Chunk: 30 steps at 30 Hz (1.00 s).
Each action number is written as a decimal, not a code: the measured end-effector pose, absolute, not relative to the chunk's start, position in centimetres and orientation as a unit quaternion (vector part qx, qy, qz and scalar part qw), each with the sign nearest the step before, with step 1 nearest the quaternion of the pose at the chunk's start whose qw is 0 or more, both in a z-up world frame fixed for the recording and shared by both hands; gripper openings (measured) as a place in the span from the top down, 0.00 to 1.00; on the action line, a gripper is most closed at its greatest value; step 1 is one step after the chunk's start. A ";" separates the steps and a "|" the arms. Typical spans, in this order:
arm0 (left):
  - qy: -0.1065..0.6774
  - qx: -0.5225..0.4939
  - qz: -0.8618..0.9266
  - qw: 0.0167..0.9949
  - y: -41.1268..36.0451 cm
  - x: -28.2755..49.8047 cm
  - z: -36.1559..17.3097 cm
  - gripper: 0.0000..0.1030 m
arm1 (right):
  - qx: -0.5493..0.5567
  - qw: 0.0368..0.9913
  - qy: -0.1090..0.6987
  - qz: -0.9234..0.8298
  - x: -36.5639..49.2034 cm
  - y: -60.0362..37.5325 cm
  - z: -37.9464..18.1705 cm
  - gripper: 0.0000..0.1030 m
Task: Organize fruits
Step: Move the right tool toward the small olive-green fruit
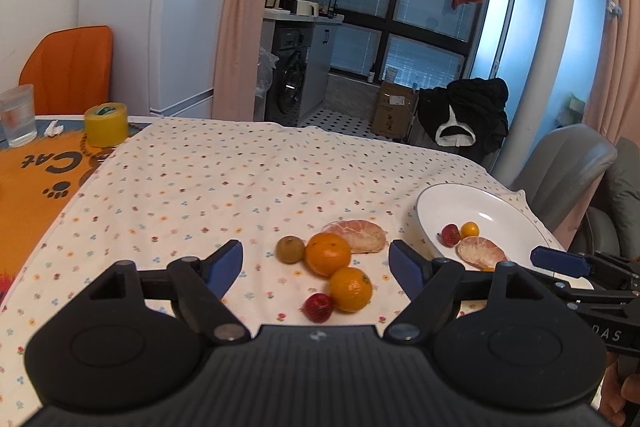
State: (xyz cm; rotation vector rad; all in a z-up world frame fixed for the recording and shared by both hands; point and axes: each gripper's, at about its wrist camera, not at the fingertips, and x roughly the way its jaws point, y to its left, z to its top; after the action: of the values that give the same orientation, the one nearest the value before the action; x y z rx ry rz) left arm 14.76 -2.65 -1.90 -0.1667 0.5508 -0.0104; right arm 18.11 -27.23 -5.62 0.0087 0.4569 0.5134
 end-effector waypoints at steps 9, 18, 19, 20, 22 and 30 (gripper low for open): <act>0.275 -0.097 -0.007 0.957 -0.7 14.1 -2.6 0.24 | -0.012 0.935 0.238 0.264 18.0 -24.9 -5.8 0.47; 0.276 -0.109 -0.003 0.955 0.8 14.0 -3.4 0.24 | -0.030 0.931 0.246 0.267 18.3 -23.0 -6.0 0.49; 0.276 -0.111 -0.003 0.955 0.9 14.0 -3.5 0.24 | -0.032 0.931 0.247 0.266 18.3 -22.9 -6.0 0.51; 0.277 -0.112 -0.002 0.954 1.0 14.1 -3.5 0.24 | -0.034 0.931 0.249 0.266 18.5 -22.8 -6.0 0.52; 0.277 -0.115 -0.003 0.954 1.2 14.2 -3.7 0.24 | -0.045 0.931 0.251 0.263 18.6 -22.4 -6.3 0.53; 0.281 -0.121 -0.008 0.952 1.5 15.0 -4.1 0.24 | -0.079 0.927 0.260 0.259 19.9 -21.5 -7.0 0.63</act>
State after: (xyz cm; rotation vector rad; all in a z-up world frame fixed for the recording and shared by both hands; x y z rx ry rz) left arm 14.95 1.52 -4.13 -0.2465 0.5708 -0.0158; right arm 19.91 -21.49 -7.05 -0.1618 0.5321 0.5309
